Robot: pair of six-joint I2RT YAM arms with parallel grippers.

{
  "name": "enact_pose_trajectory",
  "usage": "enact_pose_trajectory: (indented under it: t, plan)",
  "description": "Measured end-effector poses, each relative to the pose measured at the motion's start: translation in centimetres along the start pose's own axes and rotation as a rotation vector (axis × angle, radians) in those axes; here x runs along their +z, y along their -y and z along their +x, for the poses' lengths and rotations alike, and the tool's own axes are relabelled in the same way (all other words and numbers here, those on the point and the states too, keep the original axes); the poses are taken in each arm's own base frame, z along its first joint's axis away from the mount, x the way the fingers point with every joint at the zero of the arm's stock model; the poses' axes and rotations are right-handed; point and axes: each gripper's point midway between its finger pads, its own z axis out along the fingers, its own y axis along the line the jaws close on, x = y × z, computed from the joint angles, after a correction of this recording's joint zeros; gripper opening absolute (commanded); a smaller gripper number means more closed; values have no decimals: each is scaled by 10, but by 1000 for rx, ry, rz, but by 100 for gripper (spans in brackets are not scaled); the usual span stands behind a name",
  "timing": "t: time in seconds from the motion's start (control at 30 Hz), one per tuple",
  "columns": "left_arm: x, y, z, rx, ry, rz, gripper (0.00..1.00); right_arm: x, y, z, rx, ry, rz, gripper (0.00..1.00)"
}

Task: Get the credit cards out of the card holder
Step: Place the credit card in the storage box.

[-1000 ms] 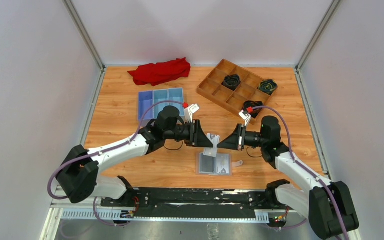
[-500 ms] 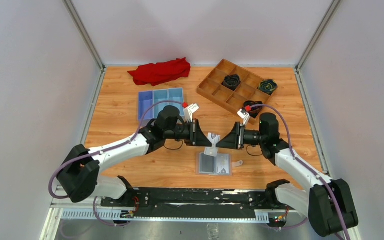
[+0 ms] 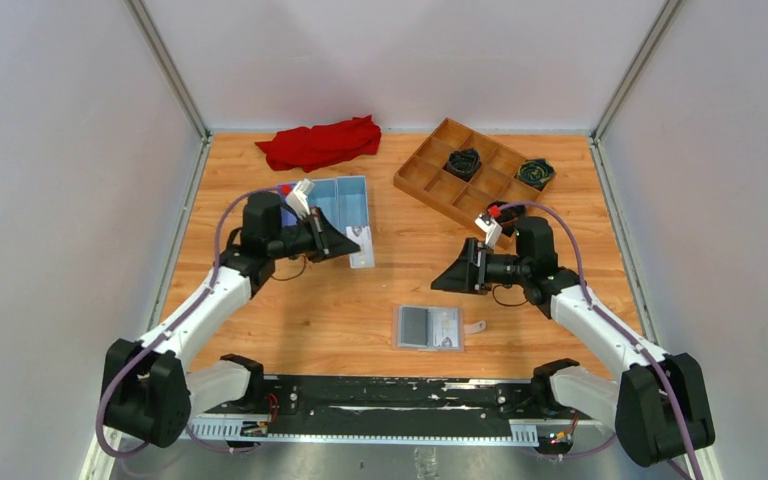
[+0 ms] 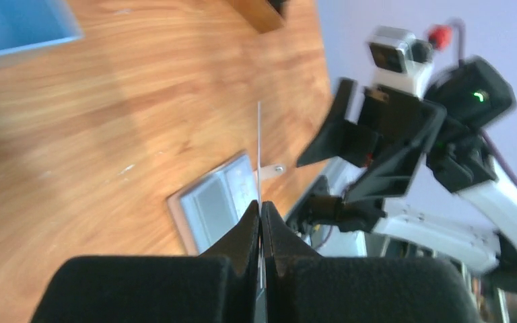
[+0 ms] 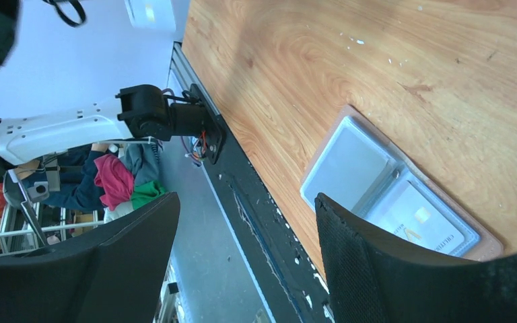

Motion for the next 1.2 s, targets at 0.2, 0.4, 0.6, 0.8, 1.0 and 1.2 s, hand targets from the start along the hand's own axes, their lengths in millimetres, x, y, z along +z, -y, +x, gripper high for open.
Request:
enact_pose_trajectory:
  t: [0.2, 0.4, 0.6, 0.8, 1.0, 1.2]
  plan:
    - [-36, -20, -46, 94, 56, -284, 0, -2, 9, 7, 11, -21, 38, 77]
    - [-70, -30, -74, 192, 97, -505, 0, -3, 15, 12, 19, -36, 59, 76]
    - [-102, -70, -75, 202, 69, -786, 0, -4, 17, 15, 19, -45, 74, 76]
    - [-114, -80, -94, 253, 50, -902, 0, -5, 19, 18, 30, -55, 84, 76]
    - [-104, -99, -129, 282, -13, -889, 0, -5, 20, 19, 35, -56, 90, 76]
    - [-88, -136, -145, 232, -98, -854, 0, -7, 17, 18, 23, -48, 85, 76]
